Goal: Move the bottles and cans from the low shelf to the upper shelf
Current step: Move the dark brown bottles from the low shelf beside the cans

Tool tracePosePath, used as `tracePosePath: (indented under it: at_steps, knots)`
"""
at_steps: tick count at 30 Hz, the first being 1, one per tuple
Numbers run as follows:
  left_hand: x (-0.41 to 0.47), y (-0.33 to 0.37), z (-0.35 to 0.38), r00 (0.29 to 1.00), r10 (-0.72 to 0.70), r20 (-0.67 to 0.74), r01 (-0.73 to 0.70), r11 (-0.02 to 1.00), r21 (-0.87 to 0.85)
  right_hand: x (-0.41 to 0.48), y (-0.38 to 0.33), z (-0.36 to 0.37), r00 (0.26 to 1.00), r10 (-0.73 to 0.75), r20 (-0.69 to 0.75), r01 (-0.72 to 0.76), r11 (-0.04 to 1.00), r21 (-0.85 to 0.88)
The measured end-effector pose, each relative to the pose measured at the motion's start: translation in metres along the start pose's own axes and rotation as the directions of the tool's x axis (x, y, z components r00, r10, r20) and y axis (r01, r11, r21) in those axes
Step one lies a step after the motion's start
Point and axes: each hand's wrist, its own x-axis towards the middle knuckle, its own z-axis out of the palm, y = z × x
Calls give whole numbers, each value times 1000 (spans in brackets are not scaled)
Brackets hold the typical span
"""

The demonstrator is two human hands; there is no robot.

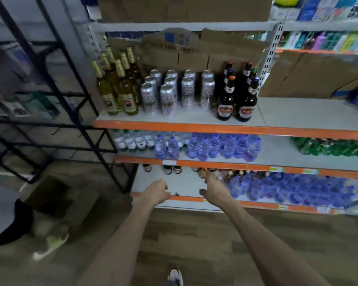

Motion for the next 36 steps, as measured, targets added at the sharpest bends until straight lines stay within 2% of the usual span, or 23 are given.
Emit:
tracePosePath:
  at_steps: [4,9,13,15,21,27,31,36]
  knots:
    - [-3,-35,-15,1000,-23,1,23,999,-23,1,-19,22,996,60,66,-61,998,23]
    - [24,-78,-35,999,-36,26,38,997,-69,47,-64,53,992,75,104,-81,995,54]
    - [90,-124,-41,997,-53,59,59,991,-116,109,-104,98,984,84,155,-96,993,72]
    - [143,-144,-31,999,-44,28,47,991,-123,153,-108,133,986,59,157,-74,993,88]
    - [320,-196,80,999,49,3,-49,996,-79,301,-55,258,995,74,72,-84,987,140]
    - [491,-238,223,979,158,-132,-161,987,-12,449,30,380,995,56,-86,-43,988,148]
    - [574,-262,293,957,187,-224,-194,981,-12,516,73,452,987,35,-155,-15,992,126]
    - [639,-278,341,917,230,-327,-244,970,-2,565,103,509,969,8,-248,33,986,161]
